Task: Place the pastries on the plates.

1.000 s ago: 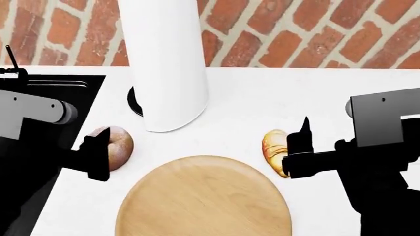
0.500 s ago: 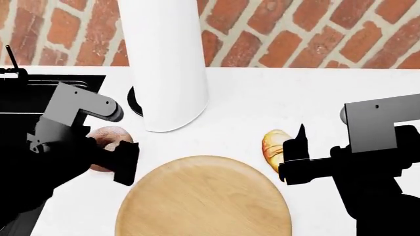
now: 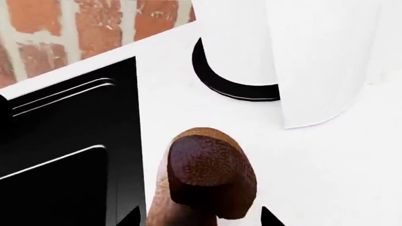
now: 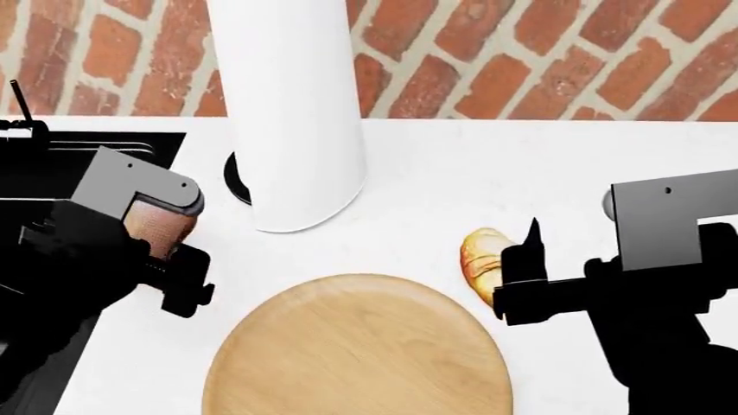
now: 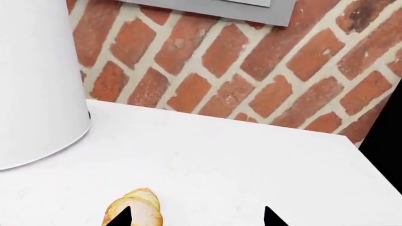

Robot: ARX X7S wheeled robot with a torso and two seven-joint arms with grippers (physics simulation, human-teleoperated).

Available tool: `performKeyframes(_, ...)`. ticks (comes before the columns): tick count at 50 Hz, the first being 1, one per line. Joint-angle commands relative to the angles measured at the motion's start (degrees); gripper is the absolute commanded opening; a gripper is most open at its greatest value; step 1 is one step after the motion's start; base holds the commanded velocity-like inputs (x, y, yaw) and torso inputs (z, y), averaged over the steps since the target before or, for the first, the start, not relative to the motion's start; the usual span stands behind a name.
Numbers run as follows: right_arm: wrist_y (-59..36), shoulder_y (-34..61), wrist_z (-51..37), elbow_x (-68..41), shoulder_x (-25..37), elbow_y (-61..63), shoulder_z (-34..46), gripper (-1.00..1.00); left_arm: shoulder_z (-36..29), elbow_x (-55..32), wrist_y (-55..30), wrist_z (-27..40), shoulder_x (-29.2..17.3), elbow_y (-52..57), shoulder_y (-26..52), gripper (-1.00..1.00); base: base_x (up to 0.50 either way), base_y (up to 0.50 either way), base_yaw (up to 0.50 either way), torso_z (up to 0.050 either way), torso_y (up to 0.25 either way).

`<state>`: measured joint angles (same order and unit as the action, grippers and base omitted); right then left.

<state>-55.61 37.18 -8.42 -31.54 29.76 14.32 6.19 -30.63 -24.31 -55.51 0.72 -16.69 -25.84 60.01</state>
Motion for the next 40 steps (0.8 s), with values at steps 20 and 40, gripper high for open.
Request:
performKeyframes(20,-3.3,9.5,0.9,-0.7,-4.5,-11.3,2.6,1.0,10.7,-11.1,-10.6,8.8,-6.6,21.4,-0.7,-1.0,0.0,0.0,0.0,0.0,0.0)
performKeyframes(40,3.4,24.8,13.3,5.8,-12.6,-47.5,16.7,1.0,20.6,-20.4,-19.2,13.4,-9.1,38.3,-5.6,-1.0,0.0,0.0,0.0,0.0,0.0)
